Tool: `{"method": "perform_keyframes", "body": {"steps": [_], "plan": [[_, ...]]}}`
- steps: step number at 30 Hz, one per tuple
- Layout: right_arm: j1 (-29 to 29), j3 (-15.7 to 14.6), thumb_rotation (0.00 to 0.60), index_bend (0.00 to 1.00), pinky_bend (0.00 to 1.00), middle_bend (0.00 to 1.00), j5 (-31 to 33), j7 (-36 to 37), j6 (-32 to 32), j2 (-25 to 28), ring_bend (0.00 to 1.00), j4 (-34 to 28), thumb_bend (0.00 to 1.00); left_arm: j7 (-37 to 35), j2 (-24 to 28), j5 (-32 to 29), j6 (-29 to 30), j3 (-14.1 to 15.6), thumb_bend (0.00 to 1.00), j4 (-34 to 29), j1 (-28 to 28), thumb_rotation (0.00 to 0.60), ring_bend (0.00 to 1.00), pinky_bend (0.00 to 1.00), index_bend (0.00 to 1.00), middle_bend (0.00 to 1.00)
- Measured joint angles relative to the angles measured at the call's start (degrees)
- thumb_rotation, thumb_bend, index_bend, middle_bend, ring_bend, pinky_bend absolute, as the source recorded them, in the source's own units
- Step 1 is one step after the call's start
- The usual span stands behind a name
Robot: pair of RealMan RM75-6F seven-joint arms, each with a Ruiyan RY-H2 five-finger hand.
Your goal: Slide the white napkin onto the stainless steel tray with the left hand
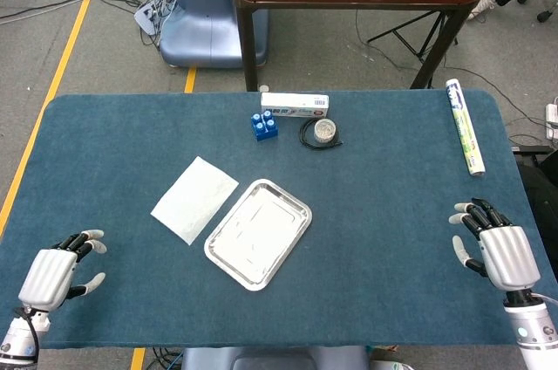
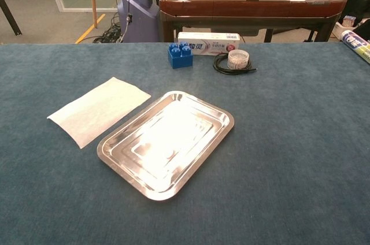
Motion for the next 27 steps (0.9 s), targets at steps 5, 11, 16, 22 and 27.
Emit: {"method": "perform_keyframes", "body": {"steps": [5,11,16,22,27], "plan": [[0.1,0.2,0.600,0.40,0.41,0.31,0.4,0.2,-0.3,0.1,0.18,0.1,0.45,-3.5,-3.3,3.4,-2.6,-0.1,0.08,5.3,-4.5,0.600,0.05,0.32,0.27,0.00],[0.0,0.1,0.600,0.40,0.41,0.31,0.5,0.9,-0.2,0.4,0.18,0.1,0.45,-6.0,-7.5,5.3,-5.8,-0.4,0.08,10.5,-9.0,0.600,0.00,0.18,0.32,0.00],[-0.6,0.0,0.600,0.40,0.41,0.31,0.5,1.9,1.0,0.7,0.18,0.2,0.45,-7.2,-11.3,5.5,-8.5,-0.9,0.08,14.3,-12.4,0.600,0.00,0.18,0.36,0.00],[-1.0,0.0,0.600,0.40,0.41,0.31,0.4,2.5,1.5,0.8,0.18,0.2,0.45,-8.1,-14.2,4.9,-9.9,-1.3,0.08,18.1,-14.8,0.600,0.00,0.18,0.44,0.00],[-0.8,0.0,0.600,0.40,0.41,0.31,0.5,2.1,1.0,0.8,0.18,0.2,0.45,-7.8,-15.3,3.2,-11.7,-1.7,0.08,19.4,-16.1,0.600,0.00,0.17,0.46,0.00]]}}
